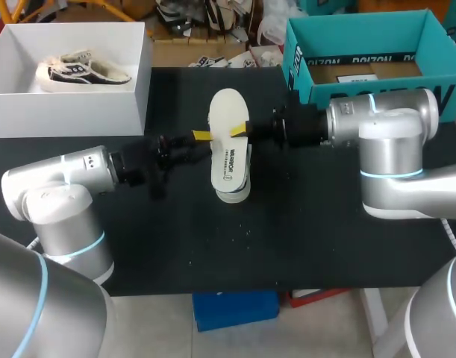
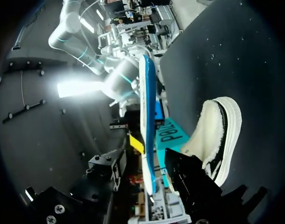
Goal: Take the shoe out of the shoebox, open the shoe tongue, remove and reinsert the insole, then place the shoe into the shoebox
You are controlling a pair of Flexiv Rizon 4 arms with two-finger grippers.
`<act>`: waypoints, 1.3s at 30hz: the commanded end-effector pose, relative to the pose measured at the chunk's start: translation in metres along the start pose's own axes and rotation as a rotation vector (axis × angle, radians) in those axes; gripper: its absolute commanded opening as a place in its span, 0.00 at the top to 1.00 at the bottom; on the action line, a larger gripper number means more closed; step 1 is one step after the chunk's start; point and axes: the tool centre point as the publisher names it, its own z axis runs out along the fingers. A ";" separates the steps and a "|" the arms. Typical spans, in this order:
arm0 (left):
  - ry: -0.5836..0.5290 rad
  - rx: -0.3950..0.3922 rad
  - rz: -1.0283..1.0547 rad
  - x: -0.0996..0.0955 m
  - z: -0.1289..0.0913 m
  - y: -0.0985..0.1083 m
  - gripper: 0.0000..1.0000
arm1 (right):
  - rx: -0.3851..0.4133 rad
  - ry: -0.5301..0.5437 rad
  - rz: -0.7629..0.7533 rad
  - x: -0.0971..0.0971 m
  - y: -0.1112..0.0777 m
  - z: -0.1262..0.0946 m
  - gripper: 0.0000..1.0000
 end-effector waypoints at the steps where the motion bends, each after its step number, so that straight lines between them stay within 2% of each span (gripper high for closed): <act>1: 0.000 0.006 0.000 0.005 0.015 0.006 0.58 | -0.003 -0.002 0.001 0.000 0.000 0.001 1.00; 9: 0.002 0.014 0.000 0.008 0.030 0.007 0.67 | -0.003 -0.002 0.001 0.000 0.000 0.001 1.00; 11: 0.004 0.016 -0.002 0.008 0.032 0.007 0.76 | -0.003 -0.002 0.001 0.000 0.000 0.001 1.00; 16: 0.009 0.019 -0.003 0.010 0.036 0.008 0.80 | -0.003 -0.002 0.001 0.000 0.000 0.001 1.00; 17: 0.010 0.019 -0.004 0.011 0.037 0.008 0.85 | -0.003 -0.002 0.001 0.000 0.000 0.001 1.00; 18: 0.011 0.019 -0.004 0.011 0.038 0.008 0.86 | -0.003 -0.002 0.001 0.000 0.000 0.001 1.00; 24: 0.008 0.022 -0.003 0.011 0.044 0.009 0.82 | -0.003 -0.002 0.001 0.000 0.000 0.001 1.00; 25: 0.006 0.024 -0.002 0.010 0.045 0.009 0.84 | -0.003 -0.002 0.001 0.000 0.000 0.001 1.00; 26: 0.005 0.025 -0.001 0.010 0.045 0.009 0.96 | -0.003 -0.002 0.001 0.000 0.000 0.001 1.00; 27: 0.005 0.026 0.002 0.009 0.045 0.008 1.00 | -0.003 -0.002 0.001 0.000 0.000 0.001 1.00; 30: 0.017 0.021 0.013 0.007 0.041 0.007 1.00 | -0.003 -0.002 0.001 0.000 0.000 0.001 1.00; 31: 0.020 0.020 0.015 0.006 0.038 0.006 1.00 | -0.015 -0.009 0.009 0.001 0.000 -0.001 0.04; 32: 0.035 0.015 0.021 0.005 0.035 0.005 1.00 | -0.021 -0.023 0.026 0.001 0.000 -0.004 0.00; 34: 0.075 0.008 0.026 0.003 0.025 -0.001 1.00 | -0.042 -0.141 0.061 -0.003 -0.002 -0.012 0.00; 39: 0.177 -0.020 0.003 0.004 0.000 -0.016 1.00 | -0.099 -0.233 0.103 -0.010 -0.011 -0.034 0.00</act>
